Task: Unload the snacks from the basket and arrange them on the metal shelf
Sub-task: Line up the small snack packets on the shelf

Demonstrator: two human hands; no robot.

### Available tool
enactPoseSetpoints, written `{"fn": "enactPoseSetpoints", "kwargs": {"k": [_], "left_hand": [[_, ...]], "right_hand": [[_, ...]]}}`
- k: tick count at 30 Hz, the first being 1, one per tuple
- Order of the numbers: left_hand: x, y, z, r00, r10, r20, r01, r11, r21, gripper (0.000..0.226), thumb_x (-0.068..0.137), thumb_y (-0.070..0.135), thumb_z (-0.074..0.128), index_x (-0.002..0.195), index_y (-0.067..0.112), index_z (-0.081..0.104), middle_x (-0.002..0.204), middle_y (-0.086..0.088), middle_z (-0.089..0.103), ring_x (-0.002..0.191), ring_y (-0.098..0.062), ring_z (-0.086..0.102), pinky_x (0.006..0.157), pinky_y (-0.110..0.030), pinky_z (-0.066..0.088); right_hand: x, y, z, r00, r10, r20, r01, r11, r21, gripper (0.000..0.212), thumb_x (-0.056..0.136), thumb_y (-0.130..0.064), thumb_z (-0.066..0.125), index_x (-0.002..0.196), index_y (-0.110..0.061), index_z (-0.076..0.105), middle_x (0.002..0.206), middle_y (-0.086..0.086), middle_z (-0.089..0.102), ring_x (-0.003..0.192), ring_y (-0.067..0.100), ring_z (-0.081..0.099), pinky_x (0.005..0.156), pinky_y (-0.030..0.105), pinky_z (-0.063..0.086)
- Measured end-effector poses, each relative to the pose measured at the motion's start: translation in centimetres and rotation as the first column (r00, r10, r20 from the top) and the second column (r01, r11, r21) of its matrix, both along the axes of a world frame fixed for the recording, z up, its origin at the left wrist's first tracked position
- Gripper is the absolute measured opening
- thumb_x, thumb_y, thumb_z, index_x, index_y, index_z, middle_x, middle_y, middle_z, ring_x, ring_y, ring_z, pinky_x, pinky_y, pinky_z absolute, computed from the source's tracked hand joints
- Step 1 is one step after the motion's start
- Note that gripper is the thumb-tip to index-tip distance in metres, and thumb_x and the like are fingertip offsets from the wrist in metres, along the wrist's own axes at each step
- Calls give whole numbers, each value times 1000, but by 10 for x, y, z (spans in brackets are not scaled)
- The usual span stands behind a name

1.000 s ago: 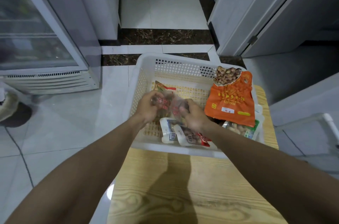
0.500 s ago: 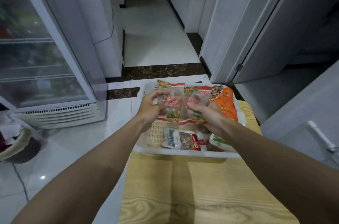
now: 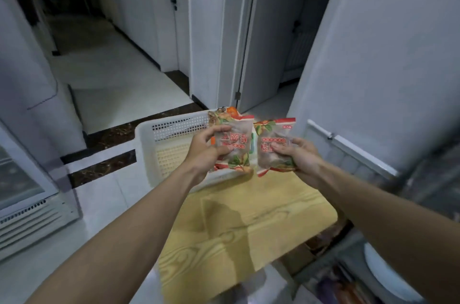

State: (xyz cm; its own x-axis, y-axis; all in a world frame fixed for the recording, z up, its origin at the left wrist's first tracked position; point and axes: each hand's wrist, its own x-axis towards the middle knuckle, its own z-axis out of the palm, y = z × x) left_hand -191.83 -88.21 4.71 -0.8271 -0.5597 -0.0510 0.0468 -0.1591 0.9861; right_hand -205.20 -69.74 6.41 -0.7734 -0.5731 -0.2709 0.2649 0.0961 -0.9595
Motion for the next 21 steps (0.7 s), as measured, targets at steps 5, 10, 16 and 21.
{"fn": "enactPoseSetpoints", "kwargs": {"k": [5,10,16,21], "left_hand": [[4,74,23,989,-144,-18,143,989,-31,46,77,-15,69,109,17,69,116,-7,66,80,-21,72,62,-36,60],[-1,161,46,953,-299,-59,297,954,-41,46,77,-14,70,108,20,69,115,-7,67,84,-21,73,67,-40,61],[-12,294,75,868,-484,-111,482,875,-45,45,80,-11,69,114,18,67,116,0,64,89,-23,73,72,-42,61],[-16,425,90,796,-587,-149,583,809,-76,46,78,-13,69,115,15,67,114,-3,64,89,-19,72,72,-39,61]], "right_hand": [[41,96,34,985,-174,-15,174,985,2,30,80,-2,73,109,1,64,100,20,74,84,31,73,73,42,60],[71,191,64,924,-373,-83,374,927,-4,26,82,-2,73,107,1,67,99,18,74,78,27,72,69,35,60],[105,326,88,821,-560,-109,561,827,-29,22,82,-3,72,104,-1,65,95,17,75,83,30,73,72,43,60],[135,456,104,714,-684,-148,685,727,-52,8,83,-1,72,86,-5,66,86,16,74,59,19,71,46,26,52]]}}
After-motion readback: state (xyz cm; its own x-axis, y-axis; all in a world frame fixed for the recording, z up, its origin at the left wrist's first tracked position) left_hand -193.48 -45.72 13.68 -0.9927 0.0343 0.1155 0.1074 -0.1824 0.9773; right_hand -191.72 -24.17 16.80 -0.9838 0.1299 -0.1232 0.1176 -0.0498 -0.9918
